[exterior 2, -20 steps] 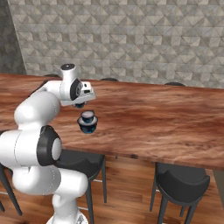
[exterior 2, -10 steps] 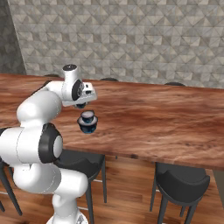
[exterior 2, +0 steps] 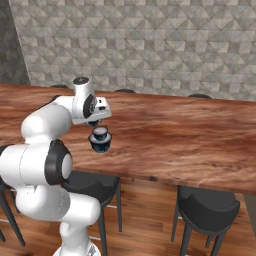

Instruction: Stack the yogurt containers by placing the smaller containers on top of the larger containers.

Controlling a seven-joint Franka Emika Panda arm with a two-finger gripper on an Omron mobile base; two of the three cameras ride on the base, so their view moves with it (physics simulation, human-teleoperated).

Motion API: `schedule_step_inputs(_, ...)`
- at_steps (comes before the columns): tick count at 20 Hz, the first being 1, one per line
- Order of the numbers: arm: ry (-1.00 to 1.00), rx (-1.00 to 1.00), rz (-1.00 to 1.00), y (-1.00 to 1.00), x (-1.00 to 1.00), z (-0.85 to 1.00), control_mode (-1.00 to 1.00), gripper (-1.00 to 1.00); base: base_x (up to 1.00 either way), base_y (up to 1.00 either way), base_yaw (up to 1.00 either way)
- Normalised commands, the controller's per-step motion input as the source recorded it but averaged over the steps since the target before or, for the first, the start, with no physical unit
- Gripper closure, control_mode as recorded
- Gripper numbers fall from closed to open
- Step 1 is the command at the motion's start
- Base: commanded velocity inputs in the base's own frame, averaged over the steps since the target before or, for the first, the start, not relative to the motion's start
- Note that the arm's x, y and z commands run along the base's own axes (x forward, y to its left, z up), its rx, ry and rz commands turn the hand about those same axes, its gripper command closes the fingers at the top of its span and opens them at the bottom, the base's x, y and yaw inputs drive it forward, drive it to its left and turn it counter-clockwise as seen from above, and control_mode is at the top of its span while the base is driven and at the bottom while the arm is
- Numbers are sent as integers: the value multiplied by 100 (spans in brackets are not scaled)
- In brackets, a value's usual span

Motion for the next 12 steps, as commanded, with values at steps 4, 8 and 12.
schedule_step_inputs(4,0,0,0,0,11,-3,-100,100,0,0,0)
schedule_step_inputs(8,0,0,0,0,8,-4,-100,100,0,0,0)
schedule_step_inputs(12,0,0,0,-1,4,-8,-100,100,0,0,0)
